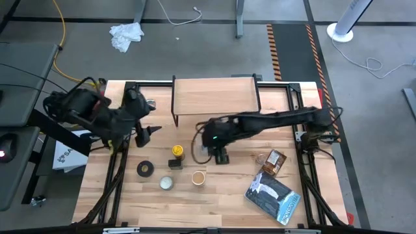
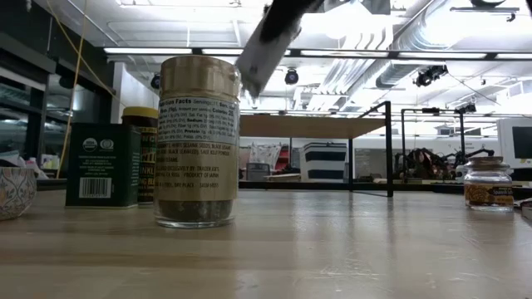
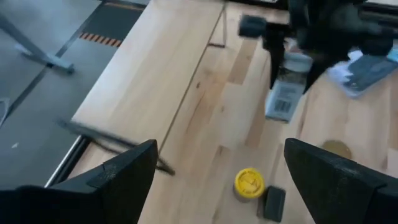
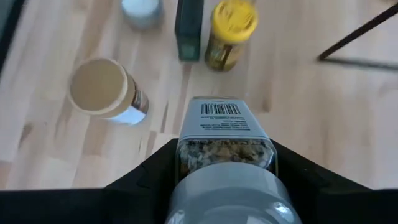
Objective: Shelf spices
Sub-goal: Adjust the white seasoning bottle
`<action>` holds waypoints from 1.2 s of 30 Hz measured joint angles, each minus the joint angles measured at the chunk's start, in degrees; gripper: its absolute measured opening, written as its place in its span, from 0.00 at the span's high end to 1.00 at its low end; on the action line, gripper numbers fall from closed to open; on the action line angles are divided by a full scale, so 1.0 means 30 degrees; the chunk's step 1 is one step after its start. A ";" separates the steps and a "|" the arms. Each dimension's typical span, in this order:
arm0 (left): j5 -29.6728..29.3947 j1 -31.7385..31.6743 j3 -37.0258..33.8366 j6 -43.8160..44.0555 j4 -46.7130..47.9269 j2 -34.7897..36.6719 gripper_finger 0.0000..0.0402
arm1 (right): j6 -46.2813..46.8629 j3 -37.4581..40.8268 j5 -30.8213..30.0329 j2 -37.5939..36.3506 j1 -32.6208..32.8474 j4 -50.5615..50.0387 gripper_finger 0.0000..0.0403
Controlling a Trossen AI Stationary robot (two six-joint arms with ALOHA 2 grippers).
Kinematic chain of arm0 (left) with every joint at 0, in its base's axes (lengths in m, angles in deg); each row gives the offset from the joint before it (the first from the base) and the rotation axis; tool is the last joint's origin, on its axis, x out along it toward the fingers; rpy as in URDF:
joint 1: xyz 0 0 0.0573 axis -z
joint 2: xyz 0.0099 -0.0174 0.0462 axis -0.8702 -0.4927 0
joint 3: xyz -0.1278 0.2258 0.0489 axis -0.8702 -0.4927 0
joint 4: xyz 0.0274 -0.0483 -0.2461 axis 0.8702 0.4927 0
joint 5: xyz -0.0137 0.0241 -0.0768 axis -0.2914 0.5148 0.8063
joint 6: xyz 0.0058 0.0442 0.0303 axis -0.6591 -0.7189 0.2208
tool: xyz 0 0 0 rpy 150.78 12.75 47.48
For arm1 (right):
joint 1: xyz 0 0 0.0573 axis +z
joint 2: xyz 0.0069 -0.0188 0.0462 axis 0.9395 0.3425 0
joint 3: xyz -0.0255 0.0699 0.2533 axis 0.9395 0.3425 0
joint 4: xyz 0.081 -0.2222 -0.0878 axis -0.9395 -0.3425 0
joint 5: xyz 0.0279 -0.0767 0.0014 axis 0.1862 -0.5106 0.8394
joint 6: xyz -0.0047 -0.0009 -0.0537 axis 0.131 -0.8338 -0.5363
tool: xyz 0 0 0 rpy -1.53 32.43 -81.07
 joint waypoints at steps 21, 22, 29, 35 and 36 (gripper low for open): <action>-0.0380 0.0687 -0.0022 0.0761 0.0494 -0.1881 0.14 | 0.3928 -0.9064 0.1163 0.9355 0.0015 -0.5910 0.54; -0.0385 0.0694 -0.0022 0.0767 0.0510 -0.1882 0.14 | 0.3941 -0.9013 0.0913 0.9355 0.0026 -0.5739 0.54; -0.0402 0.0693 -0.0022 0.0768 0.0322 -0.1876 0.14 | 0.4085 -0.8980 0.0567 0.9355 0.0000 -0.5773 0.54; -0.0409 0.0687 -0.0022 0.0885 0.0186 -0.1868 0.14 | 0.4932 -0.8973 0.0784 0.9355 0.0007 -0.5805 0.54; -0.0417 0.0687 -0.0022 0.0900 0.0172 -0.1864 0.14 | 0.4934 -0.8973 0.0817 0.9355 0.0007 -0.5801 0.54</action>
